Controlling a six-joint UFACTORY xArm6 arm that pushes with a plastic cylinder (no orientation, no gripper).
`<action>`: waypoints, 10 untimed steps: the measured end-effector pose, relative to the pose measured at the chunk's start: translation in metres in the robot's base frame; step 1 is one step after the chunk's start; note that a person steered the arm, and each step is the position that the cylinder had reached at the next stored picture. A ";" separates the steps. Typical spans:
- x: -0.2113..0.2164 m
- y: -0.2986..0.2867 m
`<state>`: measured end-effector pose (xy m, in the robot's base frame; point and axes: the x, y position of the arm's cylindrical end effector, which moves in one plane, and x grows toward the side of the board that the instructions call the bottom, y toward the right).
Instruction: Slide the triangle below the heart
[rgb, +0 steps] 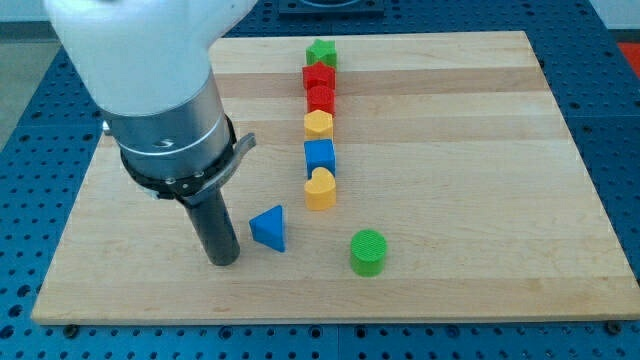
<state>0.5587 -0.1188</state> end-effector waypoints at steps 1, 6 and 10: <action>-0.012 0.000; -0.024 0.044; -0.022 0.053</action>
<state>0.5369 -0.0655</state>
